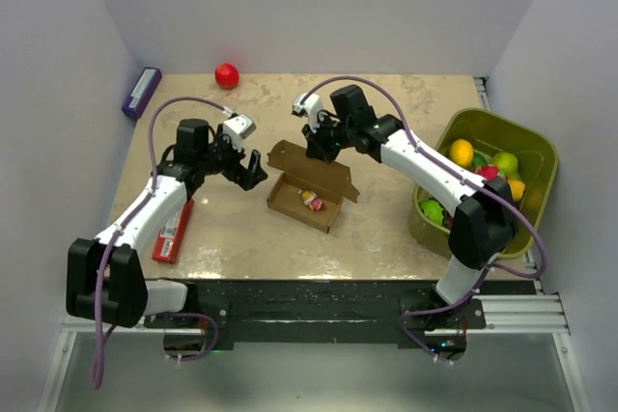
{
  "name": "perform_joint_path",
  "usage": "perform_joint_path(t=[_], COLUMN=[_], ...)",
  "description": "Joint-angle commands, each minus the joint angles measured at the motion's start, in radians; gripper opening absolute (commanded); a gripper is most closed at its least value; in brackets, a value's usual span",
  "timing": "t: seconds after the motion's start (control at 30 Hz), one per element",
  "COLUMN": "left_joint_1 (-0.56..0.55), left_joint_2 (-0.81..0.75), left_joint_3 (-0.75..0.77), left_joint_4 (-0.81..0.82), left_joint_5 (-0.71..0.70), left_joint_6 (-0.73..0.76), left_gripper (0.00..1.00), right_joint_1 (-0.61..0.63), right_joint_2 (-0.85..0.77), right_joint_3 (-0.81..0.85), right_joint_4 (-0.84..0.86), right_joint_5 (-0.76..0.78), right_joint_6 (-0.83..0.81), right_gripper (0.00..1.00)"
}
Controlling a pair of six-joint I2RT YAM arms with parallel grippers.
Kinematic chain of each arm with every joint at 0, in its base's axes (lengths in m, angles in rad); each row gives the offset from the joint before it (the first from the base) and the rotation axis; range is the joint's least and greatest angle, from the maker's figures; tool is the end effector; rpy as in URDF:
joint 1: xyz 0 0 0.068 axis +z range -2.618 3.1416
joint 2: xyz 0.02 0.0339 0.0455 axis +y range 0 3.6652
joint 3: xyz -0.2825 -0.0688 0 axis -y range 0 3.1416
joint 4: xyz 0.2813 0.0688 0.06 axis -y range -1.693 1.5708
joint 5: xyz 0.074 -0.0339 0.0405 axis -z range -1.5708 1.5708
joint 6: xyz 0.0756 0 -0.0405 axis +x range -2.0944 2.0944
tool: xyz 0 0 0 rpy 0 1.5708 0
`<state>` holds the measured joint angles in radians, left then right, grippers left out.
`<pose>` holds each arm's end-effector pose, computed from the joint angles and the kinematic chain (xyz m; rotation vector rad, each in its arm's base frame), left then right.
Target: Fold the paper box
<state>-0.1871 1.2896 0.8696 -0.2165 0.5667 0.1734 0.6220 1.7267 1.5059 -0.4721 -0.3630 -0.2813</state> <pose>0.3204 -0.1020 0.2431 0.6923 2.0473 -0.6300 0.3605 0.2915 0.2971 -1.1662 1.9561 0.5910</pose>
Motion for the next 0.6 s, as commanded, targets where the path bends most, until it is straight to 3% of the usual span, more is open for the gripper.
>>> perform_joint_path(t=[0.0, 0.57], left_joint_1=[0.015, 0.014], left_joint_2=[0.02, 0.168], left_joint_3=[-0.012, -0.021], left_joint_4=[0.069, 0.264], left_joint_5=[0.05, 0.222], left_joint_6=[0.084, 0.008], left_gripper=[1.0, 0.95], right_joint_1=[0.002, 0.004], right_joint_2=[-0.044, -0.052], right_joint_3=[0.017, 0.02], right_joint_4=[-0.014, -0.03], right_joint_5=[-0.091, -0.143], right_joint_6=[-0.042, -0.062], right_gripper=[0.0, 0.0])
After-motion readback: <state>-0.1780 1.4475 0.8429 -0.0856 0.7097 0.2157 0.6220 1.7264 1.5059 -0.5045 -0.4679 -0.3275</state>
